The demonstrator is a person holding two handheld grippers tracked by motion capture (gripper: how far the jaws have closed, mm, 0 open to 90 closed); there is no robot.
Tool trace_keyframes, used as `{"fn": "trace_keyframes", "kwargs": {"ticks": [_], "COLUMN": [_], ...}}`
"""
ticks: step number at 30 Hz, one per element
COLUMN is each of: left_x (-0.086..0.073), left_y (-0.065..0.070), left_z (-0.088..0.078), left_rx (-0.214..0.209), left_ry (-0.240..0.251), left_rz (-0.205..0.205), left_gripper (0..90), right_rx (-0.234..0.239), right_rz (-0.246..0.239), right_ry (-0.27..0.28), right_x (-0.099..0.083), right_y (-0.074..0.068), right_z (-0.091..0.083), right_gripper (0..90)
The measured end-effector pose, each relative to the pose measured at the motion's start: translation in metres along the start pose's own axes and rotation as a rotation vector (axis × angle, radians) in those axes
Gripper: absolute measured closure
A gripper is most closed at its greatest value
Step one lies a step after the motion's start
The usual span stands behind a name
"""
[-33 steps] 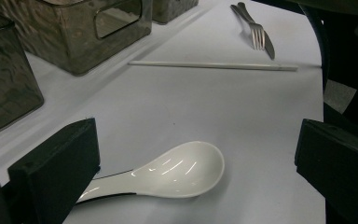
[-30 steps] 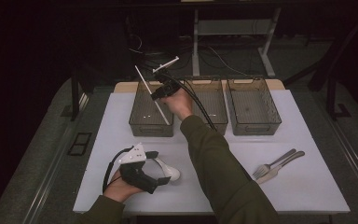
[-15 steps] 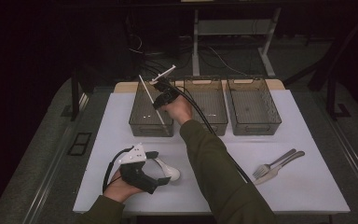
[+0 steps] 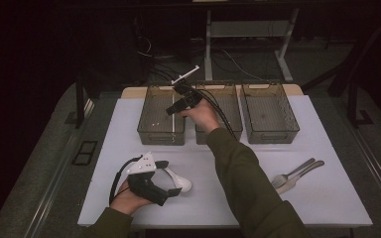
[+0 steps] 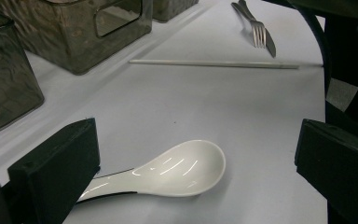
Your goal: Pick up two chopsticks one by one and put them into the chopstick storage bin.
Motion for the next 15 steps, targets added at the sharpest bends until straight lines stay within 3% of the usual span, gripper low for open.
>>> {"fn": "trace_keyframes", "kwargs": {"ticks": [9, 15], "left_x": [0.0, -0.001], "left_y": [0.0, -0.001], "left_z": [0.0, 0.001], "left_rx": [0.006, 0.007], "left_ry": [-0.001, -0.012], "left_rz": [-0.004, -0.002], "left_gripper": [0.0, 0.0], "right_rx": [0.032, 0.027], "right_rz": [-0.063, -0.093], "right_ry": [0.06, 0.057], "right_x": [-0.017, -0.04], "right_y": [-0.006, -0.004], "right_z": [-0.046, -0.066], "right_gripper": [40.4, 36.2]}}
Point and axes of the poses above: each handheld gripper's, and its own axes: z roughly forward along the jaws, x roughly out of its top, y roughly to its right, the point moved 7 cm from there along z, roughly forward along the jaws, and after that the axes turned 9 degrees about x, right-handed, at the moved point
